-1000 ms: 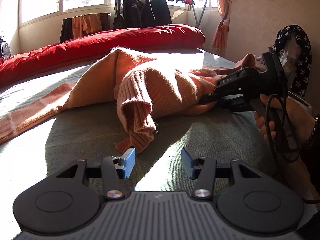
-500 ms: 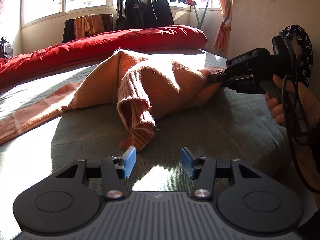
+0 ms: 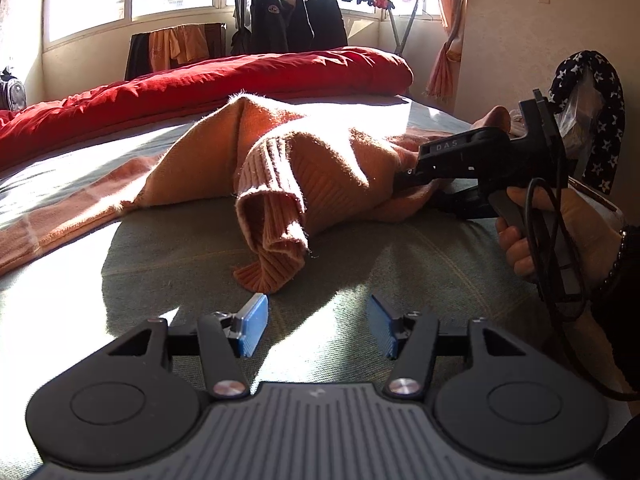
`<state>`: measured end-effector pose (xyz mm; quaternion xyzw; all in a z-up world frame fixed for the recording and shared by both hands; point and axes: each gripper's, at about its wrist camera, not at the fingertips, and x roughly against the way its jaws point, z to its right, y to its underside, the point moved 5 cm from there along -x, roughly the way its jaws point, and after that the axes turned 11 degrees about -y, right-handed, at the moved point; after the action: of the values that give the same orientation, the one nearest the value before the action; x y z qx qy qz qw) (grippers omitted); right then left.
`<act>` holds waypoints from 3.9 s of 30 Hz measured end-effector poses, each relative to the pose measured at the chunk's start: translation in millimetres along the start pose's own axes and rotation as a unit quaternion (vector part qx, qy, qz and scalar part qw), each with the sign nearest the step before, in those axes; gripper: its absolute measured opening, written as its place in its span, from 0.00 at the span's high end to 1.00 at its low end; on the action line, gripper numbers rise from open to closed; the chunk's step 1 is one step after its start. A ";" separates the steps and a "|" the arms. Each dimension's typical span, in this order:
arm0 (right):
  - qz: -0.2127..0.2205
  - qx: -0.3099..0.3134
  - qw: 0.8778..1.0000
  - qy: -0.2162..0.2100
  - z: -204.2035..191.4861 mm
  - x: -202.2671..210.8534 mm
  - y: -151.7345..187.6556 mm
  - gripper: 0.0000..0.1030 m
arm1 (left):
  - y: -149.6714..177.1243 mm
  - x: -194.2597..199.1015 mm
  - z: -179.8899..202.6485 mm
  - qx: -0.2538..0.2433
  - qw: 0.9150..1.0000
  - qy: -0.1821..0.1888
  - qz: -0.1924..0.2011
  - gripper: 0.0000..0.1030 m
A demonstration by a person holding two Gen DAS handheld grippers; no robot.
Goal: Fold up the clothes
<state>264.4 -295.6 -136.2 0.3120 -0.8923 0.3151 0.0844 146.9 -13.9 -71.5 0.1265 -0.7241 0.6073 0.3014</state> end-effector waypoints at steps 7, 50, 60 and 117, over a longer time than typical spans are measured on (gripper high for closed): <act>0.019 -0.019 0.999 -0.031 8.4 3.2 2.5 0.50 | 6.3 -5.6 0.1 0.004 1.000 0.001 -0.013 0.45; 0.019 0.103 0.994 0.018 -32.0 122.7 -51.6 0.92 | 2.6 7.5 1.0 0.007 1.000 -0.004 -0.006 0.45; 0.037 0.074 0.995 0.051 -10.4 147.3 -72.6 0.91 | 3.8 13.3 1.5 0.006 1.000 -0.012 -0.003 0.45; -0.157 0.884 0.410 0.162 -152.7 -17.5 167.3 0.00 | 36.4 18.1 -47.3 0.057 0.997 -0.042 -0.005 0.43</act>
<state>169.2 -91.3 -107.3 0.2915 -0.0253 0.9551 -0.0473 126.0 43.0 -86.2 0.1728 -0.6995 0.6403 0.2661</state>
